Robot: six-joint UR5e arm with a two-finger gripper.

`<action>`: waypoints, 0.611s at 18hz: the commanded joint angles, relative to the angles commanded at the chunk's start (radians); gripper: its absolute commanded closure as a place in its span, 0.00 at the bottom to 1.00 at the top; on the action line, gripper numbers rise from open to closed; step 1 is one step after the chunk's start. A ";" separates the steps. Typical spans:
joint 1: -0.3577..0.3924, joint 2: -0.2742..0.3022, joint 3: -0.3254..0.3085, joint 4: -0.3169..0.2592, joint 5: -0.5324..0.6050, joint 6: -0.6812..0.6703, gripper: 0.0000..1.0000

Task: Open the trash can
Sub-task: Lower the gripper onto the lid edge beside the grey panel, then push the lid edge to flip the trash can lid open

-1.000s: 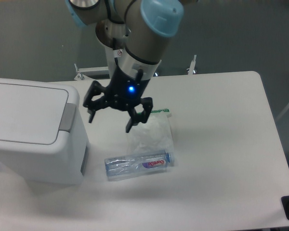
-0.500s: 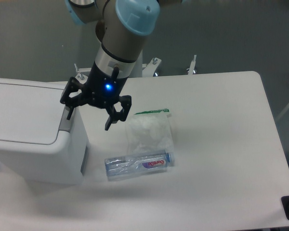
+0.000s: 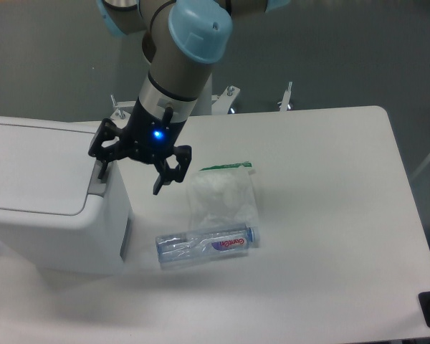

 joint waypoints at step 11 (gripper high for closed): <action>-0.005 -0.008 0.005 -0.002 0.000 -0.005 0.00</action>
